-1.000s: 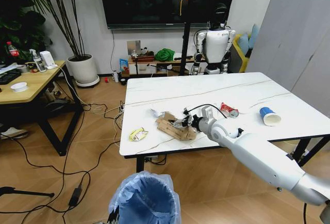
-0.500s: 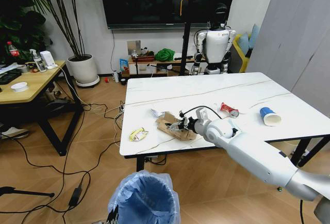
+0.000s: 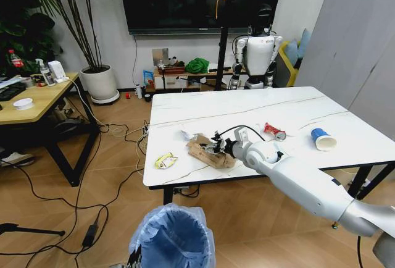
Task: Pick up the trash bin and place the trash from the table into it.
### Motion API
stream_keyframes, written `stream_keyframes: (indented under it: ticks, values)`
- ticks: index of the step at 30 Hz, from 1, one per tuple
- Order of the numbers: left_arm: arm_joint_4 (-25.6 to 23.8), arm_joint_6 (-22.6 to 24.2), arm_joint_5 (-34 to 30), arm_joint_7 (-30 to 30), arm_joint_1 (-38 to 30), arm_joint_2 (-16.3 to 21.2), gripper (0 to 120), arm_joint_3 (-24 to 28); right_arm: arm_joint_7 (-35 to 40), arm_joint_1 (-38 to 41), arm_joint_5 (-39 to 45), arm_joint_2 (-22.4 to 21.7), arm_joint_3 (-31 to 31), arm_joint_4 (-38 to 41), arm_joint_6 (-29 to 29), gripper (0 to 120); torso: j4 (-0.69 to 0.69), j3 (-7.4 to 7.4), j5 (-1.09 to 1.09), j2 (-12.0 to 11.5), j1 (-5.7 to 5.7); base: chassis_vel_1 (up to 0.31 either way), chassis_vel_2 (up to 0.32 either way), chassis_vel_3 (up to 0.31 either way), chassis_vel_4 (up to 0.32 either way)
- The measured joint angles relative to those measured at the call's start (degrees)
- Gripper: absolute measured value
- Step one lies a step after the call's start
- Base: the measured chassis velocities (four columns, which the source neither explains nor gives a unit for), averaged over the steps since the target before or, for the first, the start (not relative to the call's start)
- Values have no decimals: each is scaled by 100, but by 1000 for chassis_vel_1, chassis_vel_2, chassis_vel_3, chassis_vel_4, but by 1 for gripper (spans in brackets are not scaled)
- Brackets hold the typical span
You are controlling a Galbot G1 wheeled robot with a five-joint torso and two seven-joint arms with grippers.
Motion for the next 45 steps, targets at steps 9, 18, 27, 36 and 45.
stream_keyframes:
  ticks: [9, 18, 27, 36, 45]
  values:
    - [-32, 10, -35, -8, 2, 37, 0, -34, 16, 6, 2, -15, -44, 26, -9, 12, 0, 0, 0, 0, 0, 0, 0, 0, 0]
    - [-38, 28, -80, -23, -37, 63, 0, -38, 17, 22, 14, -25, -53, 38, -14, 0, 0, 0, 0, 0, 0, 0, 0, 0, 0]
    - [-28, 61, -79, -183, -112, 138, 0, 59, 95, 28, 269, -175, 344, 219, -29, 0, 1, 0, 1, 0, 0, 0, 0, 0, 0]
    - [42, 133, -307, -395, -335, 316, 0, 439, 556, -279, 942, -757, 1232, 1295, -117, 0, 1, 0, 2, 0, 0, 0, 0, 0, 0]
    - [173, 229, -863, -619, -701, 656, 0, 827, 808, -1621, 1537, -1538, 2493, 3062, 366, 0, -1, -1, 1, 0, -1, 0, 0, 0, 0]
